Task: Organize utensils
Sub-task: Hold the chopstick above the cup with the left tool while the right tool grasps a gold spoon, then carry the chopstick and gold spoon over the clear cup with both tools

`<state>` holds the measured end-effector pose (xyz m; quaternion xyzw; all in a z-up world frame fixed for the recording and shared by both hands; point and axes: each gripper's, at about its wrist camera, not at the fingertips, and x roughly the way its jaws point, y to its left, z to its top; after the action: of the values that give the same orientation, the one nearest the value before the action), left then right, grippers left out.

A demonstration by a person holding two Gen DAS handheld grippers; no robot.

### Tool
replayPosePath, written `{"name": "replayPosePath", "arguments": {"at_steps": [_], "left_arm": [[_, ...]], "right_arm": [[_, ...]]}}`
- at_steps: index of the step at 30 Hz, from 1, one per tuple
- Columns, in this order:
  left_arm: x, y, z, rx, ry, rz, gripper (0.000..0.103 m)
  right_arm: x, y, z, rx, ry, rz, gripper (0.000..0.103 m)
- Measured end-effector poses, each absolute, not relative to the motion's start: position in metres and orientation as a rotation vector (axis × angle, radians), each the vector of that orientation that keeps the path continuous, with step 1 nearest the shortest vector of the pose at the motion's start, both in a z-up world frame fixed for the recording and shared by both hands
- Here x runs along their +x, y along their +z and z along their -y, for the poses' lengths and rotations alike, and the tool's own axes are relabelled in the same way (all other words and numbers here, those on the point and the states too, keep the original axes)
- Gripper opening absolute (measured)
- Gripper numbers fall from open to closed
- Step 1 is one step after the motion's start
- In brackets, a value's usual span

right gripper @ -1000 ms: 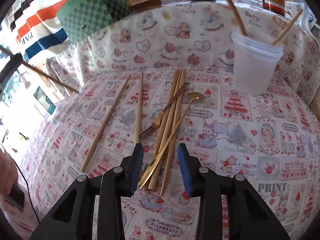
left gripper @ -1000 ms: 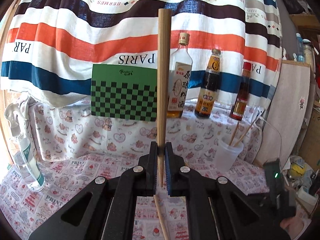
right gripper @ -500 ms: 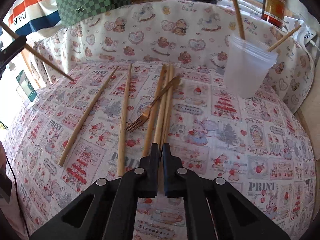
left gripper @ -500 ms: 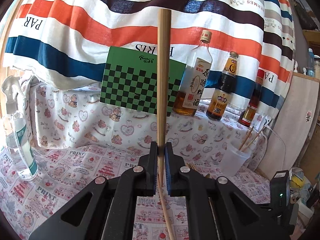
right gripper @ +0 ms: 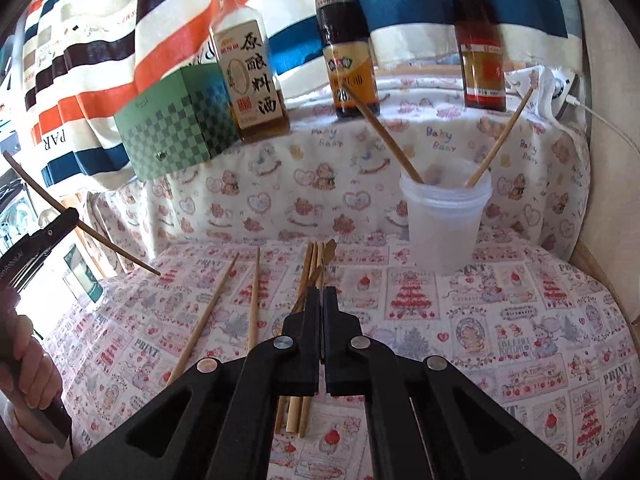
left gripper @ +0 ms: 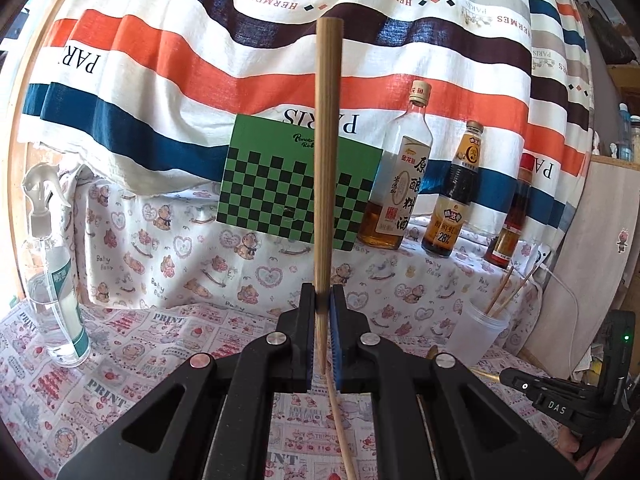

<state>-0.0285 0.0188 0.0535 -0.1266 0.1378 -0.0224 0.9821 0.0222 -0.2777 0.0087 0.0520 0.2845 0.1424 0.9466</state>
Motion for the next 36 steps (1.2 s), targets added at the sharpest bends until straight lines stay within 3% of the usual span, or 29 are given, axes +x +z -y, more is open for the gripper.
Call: {"name": "replayPosePath", "arguments": {"at_steps": [18, 23, 29, 36], "left_arm": [[-0.035, 0.053, -0.005, -0.249, -0.092, -0.294, 0.006], [-0.044, 0.079, 0.018, -0.234, -0.126, -0.214, 0.006], [-0.025, 0.127, 0.059, -0.224, -0.209, -0.174, 0.006], [0.025, 0.159, 0.107, -0.324, -0.303, -0.159, 0.006]], "right_arm": [[0.005, 0.042, 0.31, 0.252, 0.297, -0.467, 0.002], [0.009, 0.059, 0.325, 0.27, 0.272, -0.501, 0.002], [0.001, 0.079, 0.335, 0.102, 0.213, -0.517, 0.002], [0.021, 0.113, 0.368, 0.122, 0.18, -0.492, 0.002]]}}
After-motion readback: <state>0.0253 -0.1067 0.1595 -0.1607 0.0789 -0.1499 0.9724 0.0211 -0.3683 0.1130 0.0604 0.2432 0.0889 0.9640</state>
